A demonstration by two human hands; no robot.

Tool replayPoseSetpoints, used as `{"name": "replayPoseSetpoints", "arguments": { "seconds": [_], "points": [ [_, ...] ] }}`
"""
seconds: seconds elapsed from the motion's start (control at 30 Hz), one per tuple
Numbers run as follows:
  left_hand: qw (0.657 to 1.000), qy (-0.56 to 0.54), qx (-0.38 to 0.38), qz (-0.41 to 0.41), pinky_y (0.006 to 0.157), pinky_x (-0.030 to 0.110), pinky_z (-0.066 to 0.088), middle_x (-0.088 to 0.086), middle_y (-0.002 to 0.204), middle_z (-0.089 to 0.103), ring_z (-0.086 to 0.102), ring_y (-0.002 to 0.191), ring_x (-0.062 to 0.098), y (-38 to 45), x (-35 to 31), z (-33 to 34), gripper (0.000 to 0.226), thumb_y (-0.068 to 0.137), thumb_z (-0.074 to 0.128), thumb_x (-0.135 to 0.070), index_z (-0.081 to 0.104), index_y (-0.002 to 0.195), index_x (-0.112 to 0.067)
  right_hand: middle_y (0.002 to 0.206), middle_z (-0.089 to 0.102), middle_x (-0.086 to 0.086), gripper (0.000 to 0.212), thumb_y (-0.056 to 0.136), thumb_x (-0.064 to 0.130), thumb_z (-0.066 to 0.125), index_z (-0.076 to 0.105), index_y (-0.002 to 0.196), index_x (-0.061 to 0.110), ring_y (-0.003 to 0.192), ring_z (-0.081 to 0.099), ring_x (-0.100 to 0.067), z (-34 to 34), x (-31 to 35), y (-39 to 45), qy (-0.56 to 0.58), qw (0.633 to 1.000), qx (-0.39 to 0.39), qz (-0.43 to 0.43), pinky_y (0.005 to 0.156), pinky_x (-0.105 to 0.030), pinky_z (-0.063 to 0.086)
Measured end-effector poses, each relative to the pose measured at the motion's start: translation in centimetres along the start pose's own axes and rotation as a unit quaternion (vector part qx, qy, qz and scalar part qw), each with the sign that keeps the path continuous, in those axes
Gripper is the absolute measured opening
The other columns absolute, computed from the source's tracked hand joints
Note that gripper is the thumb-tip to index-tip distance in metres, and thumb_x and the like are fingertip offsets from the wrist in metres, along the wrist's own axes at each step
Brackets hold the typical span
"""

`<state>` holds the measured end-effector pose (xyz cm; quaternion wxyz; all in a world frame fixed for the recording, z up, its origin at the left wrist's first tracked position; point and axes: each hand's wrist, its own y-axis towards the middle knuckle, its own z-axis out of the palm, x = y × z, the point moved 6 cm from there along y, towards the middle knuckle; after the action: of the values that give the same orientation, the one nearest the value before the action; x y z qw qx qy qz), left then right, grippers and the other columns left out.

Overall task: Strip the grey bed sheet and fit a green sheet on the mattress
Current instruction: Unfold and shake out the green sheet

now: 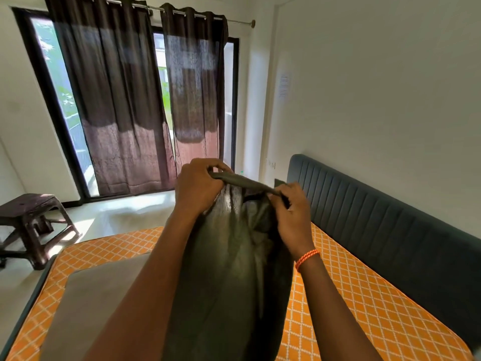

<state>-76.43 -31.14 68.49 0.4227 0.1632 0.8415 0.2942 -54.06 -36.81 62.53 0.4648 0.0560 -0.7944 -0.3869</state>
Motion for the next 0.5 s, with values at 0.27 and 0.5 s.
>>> {"name": "replayPoseSetpoints", "arguments": {
  "seconds": [0.27, 0.5],
  "points": [
    [0.985, -0.102, 0.131, -0.045, 0.066, 0.032, 0.047, -0.004, 0.070, 0.073, 0.067, 0.070, 0.009, -4.3, 4.0, 6.3, 0.009, 0.078, 0.077, -0.039, 0.082, 0.083, -0.033, 0.093, 0.064, 0.002, 0.009, 0.097, 0.022, 0.069, 0.073, 0.094, 0.014, 0.082, 0.058, -0.011, -4.9, 1.3, 1.2, -0.103, 0.989, -0.102, -0.041, 0.070, -0.014, 0.043],
    [0.964, -0.182, 0.161, -0.109, 0.079, 0.045, 0.060, -0.001, 0.078, 0.077, 0.073, 0.077, 0.020, -7.4, 5.2, 9.5, 0.006, 0.091, 0.080, -0.027, 0.085, 0.090, -0.023, 0.090, 0.059, 0.004, 0.019, 0.091, 0.036, 0.076, 0.074, 0.089, 0.018, 0.079, 0.056, -0.006, -5.1, -2.2, -0.4, -0.117, 0.989, -0.095, 0.015, 0.065, -0.016, 0.045]
  ]
}}
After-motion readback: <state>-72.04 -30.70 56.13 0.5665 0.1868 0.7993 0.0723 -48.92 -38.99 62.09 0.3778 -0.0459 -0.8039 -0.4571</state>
